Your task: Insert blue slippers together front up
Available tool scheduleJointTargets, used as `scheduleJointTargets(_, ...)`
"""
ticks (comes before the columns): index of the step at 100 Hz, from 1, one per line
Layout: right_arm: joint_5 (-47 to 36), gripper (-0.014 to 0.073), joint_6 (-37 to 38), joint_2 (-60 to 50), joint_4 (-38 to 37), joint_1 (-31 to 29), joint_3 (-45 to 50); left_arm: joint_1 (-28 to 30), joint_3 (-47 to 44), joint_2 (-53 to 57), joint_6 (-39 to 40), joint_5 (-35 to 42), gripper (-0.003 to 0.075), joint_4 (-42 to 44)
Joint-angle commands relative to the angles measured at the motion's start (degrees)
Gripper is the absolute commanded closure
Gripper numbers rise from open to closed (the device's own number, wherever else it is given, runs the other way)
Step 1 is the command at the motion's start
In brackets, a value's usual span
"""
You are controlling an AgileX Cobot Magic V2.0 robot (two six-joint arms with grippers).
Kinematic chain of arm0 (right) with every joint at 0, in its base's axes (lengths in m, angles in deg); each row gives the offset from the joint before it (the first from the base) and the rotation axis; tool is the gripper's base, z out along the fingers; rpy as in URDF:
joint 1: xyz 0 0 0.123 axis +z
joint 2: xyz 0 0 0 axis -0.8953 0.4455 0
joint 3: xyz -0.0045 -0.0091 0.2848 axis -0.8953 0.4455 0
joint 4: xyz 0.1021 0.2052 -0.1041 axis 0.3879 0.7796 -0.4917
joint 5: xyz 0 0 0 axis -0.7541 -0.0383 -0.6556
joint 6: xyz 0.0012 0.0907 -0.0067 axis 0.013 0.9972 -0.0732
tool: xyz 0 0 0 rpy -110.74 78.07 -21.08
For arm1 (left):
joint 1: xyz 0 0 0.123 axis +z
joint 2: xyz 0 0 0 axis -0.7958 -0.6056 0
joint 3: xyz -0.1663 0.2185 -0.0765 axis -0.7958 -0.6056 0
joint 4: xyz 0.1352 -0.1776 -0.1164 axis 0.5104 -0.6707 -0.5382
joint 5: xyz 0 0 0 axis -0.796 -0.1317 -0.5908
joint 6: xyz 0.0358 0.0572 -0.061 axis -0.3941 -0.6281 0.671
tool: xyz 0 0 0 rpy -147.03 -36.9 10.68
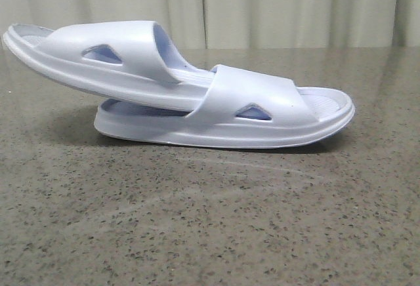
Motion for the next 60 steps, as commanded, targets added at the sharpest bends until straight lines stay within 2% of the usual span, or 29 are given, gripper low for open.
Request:
scheduleJointTargets(1,-3.6,0.0701,-0.6,-0.1,-0.9,-0.3,-1.5,-0.5,1.6,0.4,16.6,-3.9,0.0704,20.7)
scheduleJointTargets(7,-3.6,0.0701,-0.6,-0.1,-0.9,-0.3,-1.5,-0.5,1.6,0.4,24.4,-5.2,0.0704,28.2)
scheduleJointTargets(20,-3.6,0.0701,-0.6,-0.1,-0.9,-0.3,-1.5,0.8,1.6,0.4,36.1,-8.5,0.0704,42.3)
scheduleJointTargets(28,-3.6,0.0701,-0.6,-0.1,-0.9,-0.3,-1.5,3.4,1.6,0.4,53.2,-11.7,0.0704,58.2)
scheduleJointTargets(38,-3.6,0.0701,-0.6,-0.1,-0.9,-0.3,-1.5,5.6,1.2,1.6,67.5,-14.7,0.0704,69.2)
scheduleJointTargets(60,-3.6,0.0701,-0.6,-0.1,-0.9,-0.3,-1.5,10.6,-7.2,11.3,69.5,-14.3,0.0704,70.9)
